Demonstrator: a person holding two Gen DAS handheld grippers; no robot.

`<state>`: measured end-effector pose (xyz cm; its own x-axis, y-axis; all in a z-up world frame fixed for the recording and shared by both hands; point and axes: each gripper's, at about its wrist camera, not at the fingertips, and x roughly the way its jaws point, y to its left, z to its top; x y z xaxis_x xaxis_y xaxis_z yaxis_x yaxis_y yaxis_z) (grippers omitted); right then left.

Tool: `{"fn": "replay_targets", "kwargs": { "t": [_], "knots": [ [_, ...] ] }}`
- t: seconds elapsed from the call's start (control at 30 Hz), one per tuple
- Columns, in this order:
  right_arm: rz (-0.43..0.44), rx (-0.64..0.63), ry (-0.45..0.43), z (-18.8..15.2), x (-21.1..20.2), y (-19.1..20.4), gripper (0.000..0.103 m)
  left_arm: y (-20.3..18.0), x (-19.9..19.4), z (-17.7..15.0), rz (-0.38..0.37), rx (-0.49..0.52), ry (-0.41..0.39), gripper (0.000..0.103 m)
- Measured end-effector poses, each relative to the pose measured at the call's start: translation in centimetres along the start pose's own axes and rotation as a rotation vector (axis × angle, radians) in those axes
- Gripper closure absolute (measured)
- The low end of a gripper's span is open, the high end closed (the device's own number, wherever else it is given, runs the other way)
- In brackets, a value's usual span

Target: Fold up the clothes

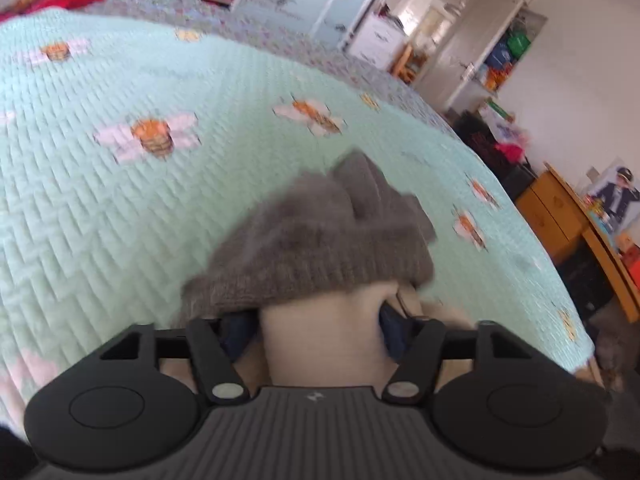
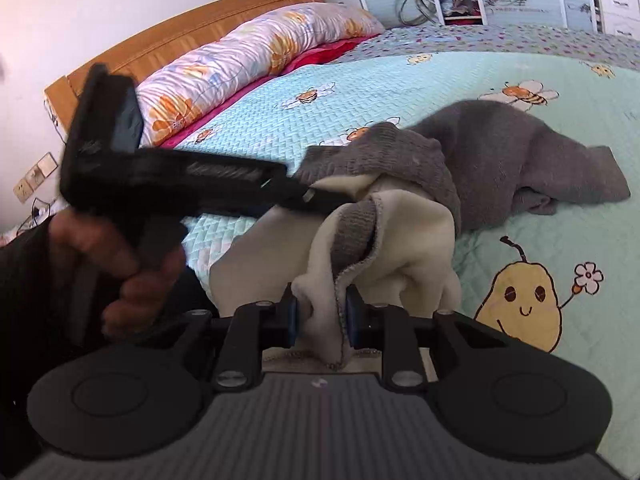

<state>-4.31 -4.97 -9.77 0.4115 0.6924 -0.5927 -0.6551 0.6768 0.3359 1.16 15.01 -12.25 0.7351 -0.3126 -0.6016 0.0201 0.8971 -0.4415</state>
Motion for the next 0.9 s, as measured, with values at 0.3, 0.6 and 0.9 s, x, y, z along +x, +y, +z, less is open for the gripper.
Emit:
{"fn": "replay_targets", "kwargs": {
  "t": [0.3,0.6,0.9],
  "knots": [
    [0.042,-0.094,0.007,0.1,0.6,1.5,0.080,2.0,0.9,6.7,0.013,-0.084,-0.078,0.068],
    [0.107,0.148,-0.190,2.7,-3.7,-2.8,0.075,2.7,-1.5,2.3,-0.017,-0.115,-0.036,0.055],
    [-0.017,0.244,-0.165,6.7,1.6,-7.2,0.043,-0.2,-4.9,-2.0,-0.108,-0.060,0.006,0.041]
  ]
}}
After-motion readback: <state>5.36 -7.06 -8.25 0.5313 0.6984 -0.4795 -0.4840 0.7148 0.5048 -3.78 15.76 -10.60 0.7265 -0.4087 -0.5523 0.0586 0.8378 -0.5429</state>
